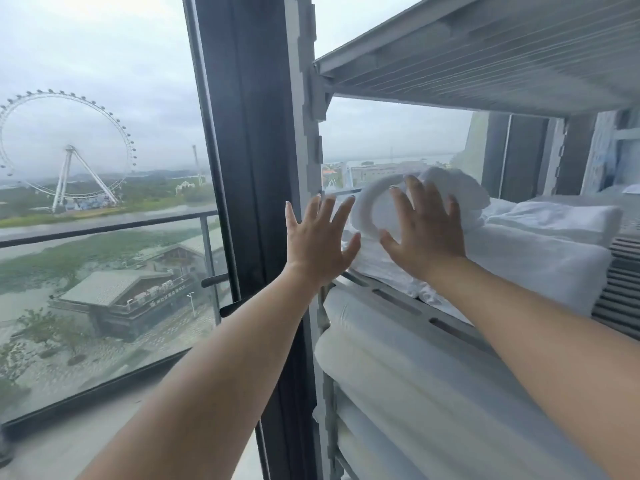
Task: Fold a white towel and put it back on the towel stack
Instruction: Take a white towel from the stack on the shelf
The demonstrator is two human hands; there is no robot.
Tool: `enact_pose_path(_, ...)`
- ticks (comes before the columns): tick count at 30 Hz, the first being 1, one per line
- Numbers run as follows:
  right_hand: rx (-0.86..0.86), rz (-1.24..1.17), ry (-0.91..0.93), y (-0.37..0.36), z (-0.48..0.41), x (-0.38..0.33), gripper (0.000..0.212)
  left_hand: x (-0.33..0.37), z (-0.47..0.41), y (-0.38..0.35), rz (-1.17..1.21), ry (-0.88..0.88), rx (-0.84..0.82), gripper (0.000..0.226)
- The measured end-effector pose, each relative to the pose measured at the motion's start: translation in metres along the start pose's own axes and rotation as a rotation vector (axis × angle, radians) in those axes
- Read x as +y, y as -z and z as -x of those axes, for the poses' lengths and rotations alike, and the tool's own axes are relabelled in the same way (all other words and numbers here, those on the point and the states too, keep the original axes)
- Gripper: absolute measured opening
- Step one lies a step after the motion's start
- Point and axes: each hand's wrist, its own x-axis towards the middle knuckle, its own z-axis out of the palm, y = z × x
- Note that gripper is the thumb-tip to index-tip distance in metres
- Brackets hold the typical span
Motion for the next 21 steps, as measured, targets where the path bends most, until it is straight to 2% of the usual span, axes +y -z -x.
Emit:
enact_pose_path(6,-0.067,0.081,-0.04,-0.016,-0.012,0.022,0.075,0.021,-0.031,-0.035,0.159,-0.126,0.01,0.07)
enact_pose_path(11,-0.118,-0.005,-0.079,-0.021,-0.02,0.03,0.085,0.029,-0.051,-0.05,0.331,-0.201,-0.029,0.079)
enact_pose_path(14,-0.109,-0.04,-0.104,-0.022,-0.023,0.028,0.078,0.029,-0.057,-0.053,0.472,-0.197,-0.025,0.078)
enact_pose_path(18,-0.039,-0.068,-0.116,-0.02,-0.022,0.024,0.06,0.03,-0.061,-0.053,0.467,-0.175,-0.022,0.085)
enact_pose_path(21,0.0,-0.084,-0.119,-0.018,-0.02,0.022,0.052,0.035,-0.059,-0.045,0.45,-0.165,0.009,0.076)
